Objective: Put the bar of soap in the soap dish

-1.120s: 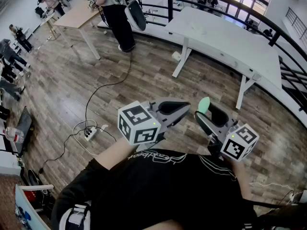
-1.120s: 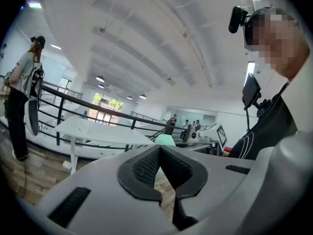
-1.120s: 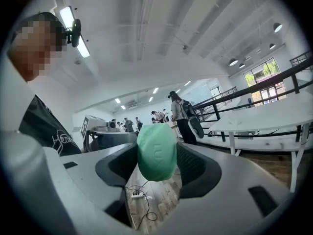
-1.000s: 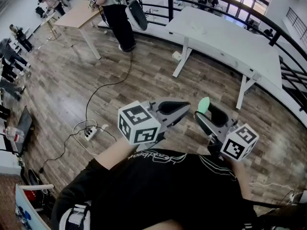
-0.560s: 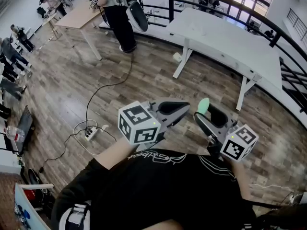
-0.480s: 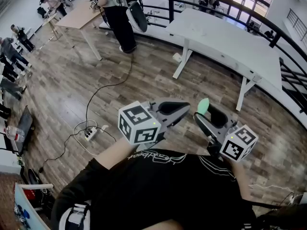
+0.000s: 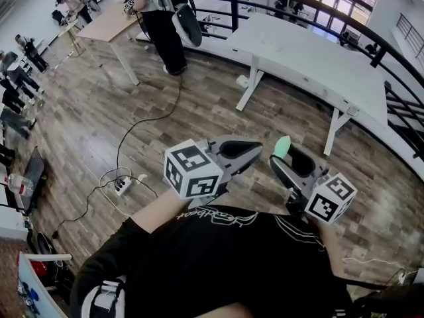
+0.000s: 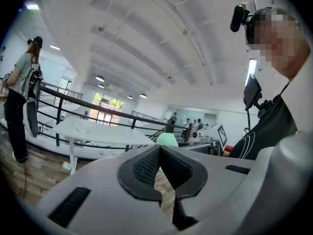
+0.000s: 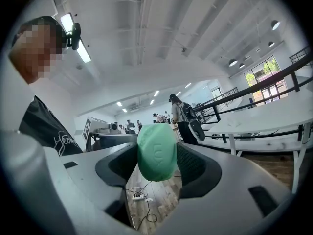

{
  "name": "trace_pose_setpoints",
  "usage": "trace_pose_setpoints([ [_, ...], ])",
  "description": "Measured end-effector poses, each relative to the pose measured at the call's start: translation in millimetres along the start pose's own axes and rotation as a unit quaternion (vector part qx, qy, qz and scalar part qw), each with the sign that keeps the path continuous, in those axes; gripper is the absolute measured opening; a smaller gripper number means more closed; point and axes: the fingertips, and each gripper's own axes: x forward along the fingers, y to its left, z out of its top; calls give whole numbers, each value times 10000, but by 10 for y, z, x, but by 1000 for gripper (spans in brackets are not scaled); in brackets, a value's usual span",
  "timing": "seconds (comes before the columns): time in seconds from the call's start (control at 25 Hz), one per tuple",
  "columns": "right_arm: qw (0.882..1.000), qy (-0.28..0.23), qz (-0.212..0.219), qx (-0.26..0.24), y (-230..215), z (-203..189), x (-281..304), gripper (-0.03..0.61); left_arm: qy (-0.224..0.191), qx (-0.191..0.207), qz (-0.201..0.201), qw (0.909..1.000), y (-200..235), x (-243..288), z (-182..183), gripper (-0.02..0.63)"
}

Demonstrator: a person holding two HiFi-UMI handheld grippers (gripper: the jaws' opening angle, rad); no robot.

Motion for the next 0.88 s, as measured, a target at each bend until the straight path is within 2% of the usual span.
trace_pose_setpoints([
  [0.6, 9995, -21, -1, -302, -366, 113, -367, 210, -115, 155, 57, 9998, -161, 514, 25, 8],
  [0.88, 9997, -29, -50, -249, -498, 92, -462, 210, -89, 90, 52, 9999, -156, 653, 0, 8],
])
